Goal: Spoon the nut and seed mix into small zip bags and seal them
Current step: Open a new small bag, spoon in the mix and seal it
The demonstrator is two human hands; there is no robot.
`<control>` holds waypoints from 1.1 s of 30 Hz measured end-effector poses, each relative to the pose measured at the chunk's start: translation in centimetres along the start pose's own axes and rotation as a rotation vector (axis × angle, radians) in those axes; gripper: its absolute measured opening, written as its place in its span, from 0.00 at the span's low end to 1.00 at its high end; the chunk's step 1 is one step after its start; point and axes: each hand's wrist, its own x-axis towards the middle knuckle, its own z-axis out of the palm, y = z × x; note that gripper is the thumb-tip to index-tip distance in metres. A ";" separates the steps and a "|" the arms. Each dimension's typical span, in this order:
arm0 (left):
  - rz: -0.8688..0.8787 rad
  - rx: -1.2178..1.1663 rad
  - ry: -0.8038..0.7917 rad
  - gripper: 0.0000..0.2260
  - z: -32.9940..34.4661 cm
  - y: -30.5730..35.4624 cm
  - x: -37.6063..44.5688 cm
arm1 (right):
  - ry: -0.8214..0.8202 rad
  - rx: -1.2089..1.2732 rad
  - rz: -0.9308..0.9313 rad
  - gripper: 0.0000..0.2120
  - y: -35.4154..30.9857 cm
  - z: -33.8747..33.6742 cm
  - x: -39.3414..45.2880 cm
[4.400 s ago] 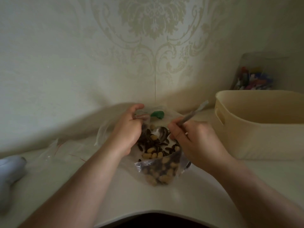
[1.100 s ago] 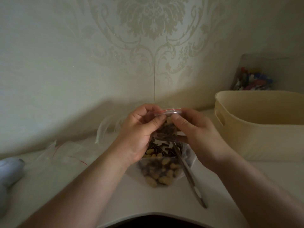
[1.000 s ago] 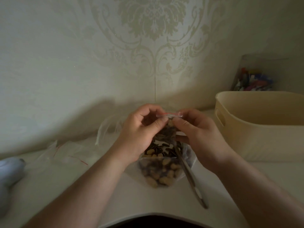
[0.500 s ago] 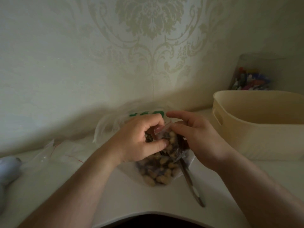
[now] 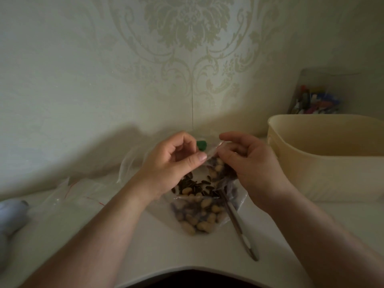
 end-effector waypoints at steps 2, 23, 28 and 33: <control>-0.052 -0.061 -0.001 0.15 0.1 0.1 0.0 | 0.032 0.057 -0.002 0.09 0.0 0.2 0.0; -0.280 -0.522 0.016 0.22 2.1 -0.3 0.3 | -0.181 0.085 0.008 0.10 1.0 0.7 0.1; -0.301 -0.603 0.046 0.32 1.8 -0.3 0.3 | -0.202 0.091 0.038 0.11 1.0 0.8 0.0; -0.275 -0.566 0.010 0.30 2.0 0.0 0.1 | -0.162 0.094 0.008 0.19 1.1 0.4 0.2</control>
